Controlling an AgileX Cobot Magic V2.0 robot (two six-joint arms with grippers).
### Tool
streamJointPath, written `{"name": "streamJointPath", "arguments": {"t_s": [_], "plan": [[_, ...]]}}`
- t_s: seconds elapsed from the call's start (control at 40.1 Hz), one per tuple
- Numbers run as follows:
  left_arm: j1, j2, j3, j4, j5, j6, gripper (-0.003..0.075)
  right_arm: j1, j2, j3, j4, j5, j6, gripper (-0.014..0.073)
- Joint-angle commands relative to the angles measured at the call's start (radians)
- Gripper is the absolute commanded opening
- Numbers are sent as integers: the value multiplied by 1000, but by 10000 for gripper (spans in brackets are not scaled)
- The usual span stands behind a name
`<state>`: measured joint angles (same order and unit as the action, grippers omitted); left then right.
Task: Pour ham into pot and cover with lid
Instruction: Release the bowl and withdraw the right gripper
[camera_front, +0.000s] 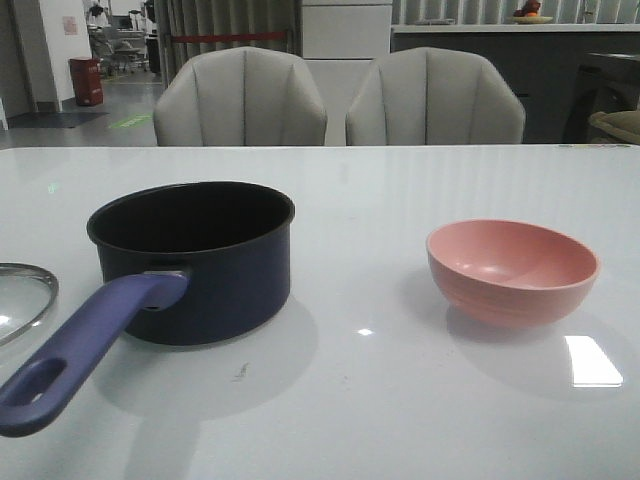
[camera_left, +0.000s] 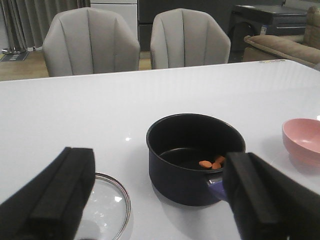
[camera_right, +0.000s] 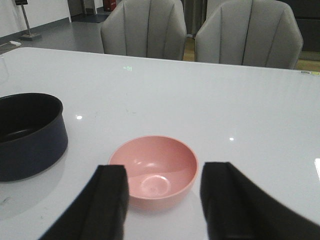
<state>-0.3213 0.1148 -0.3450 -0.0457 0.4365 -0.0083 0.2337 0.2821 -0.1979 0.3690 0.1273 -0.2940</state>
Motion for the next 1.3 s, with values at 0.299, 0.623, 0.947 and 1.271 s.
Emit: {"name": "streamJointPath", "arguments": {"t_s": [0.299,0.623,0.947,1.271], "plan": [[-8,64,-66,-3,-80,-3,585,1,6,-30,9,-70,3,161],[98,402,-252,22,-7,-58,628,1,6,-30,9,-70,3,161],[316,856,-472,-54,155,-80,626,1,6,-30,9,-70,3,161],[352,1289,-710,-94,347,-80,625,1,6,-30,9,-70,3,161]]}}
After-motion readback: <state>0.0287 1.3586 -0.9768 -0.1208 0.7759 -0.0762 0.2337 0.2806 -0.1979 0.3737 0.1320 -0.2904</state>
